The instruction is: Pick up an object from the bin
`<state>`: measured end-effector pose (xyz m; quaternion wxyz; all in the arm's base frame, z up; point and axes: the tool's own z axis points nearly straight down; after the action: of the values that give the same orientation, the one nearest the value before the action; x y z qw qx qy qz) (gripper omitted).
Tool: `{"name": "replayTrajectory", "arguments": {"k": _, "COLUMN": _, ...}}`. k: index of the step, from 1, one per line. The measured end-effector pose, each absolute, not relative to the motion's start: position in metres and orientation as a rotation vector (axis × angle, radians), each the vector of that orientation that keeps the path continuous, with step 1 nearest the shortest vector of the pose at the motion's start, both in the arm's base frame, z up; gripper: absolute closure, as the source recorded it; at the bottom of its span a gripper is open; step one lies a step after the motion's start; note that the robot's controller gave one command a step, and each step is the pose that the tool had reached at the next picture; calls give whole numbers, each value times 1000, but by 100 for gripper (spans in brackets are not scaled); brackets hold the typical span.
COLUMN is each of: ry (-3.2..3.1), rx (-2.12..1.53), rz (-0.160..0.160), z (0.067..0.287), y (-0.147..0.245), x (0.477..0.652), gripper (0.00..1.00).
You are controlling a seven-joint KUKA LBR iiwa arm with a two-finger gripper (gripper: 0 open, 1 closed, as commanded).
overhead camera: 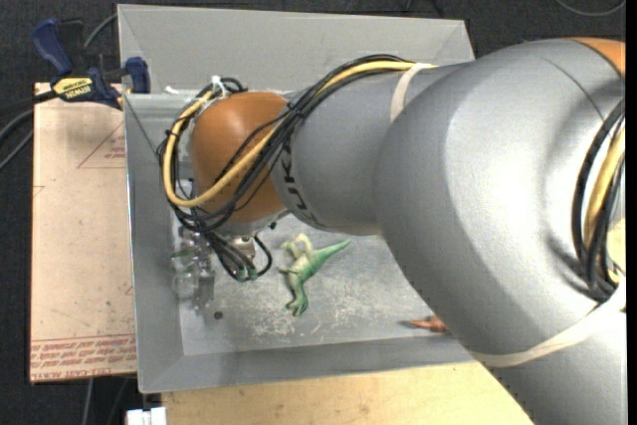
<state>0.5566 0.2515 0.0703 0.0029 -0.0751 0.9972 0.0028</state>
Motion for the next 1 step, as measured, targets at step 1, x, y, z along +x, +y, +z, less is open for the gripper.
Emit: {"name": "replayTrajectory", "arguments": {"k": 1, "ry": 3127, "rx": -208, "rz": 11, "z": 85, "y": 248, "x": 573, "gripper": 100}}
